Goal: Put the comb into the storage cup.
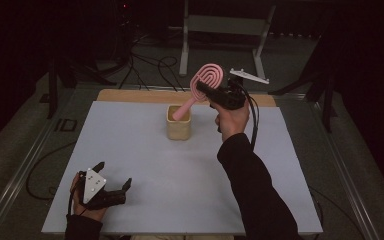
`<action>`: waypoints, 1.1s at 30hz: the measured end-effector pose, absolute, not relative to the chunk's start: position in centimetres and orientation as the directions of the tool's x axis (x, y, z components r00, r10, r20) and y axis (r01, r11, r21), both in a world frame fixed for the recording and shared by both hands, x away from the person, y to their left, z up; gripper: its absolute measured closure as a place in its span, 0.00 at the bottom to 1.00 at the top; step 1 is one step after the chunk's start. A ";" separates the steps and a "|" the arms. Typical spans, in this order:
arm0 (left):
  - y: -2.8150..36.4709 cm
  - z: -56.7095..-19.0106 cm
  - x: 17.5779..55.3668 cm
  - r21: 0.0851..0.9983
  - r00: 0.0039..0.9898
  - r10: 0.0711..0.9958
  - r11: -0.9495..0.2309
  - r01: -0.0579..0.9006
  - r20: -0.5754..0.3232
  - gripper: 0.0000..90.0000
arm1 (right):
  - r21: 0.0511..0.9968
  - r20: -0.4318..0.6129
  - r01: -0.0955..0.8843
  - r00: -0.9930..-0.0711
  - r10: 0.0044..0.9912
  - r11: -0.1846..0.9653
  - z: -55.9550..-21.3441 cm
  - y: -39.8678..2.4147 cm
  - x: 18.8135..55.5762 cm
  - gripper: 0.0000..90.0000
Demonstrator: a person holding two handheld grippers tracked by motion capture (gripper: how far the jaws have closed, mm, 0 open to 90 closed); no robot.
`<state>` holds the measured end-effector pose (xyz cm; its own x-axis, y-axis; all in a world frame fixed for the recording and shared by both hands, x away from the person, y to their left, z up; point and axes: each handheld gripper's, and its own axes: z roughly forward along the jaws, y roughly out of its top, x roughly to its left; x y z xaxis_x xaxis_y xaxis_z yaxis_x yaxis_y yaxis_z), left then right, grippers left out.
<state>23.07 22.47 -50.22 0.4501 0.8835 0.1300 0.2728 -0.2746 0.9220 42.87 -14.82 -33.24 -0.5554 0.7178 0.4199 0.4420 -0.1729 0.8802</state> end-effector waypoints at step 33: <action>22.4 -50.2 23.1 0.921 0.452 0.880 -0.285 0.267 0.141 0.00 | 0.891 0.382 0.428 -0.521 0.764 -0.153 -33.3 -14.0 44.4 0.71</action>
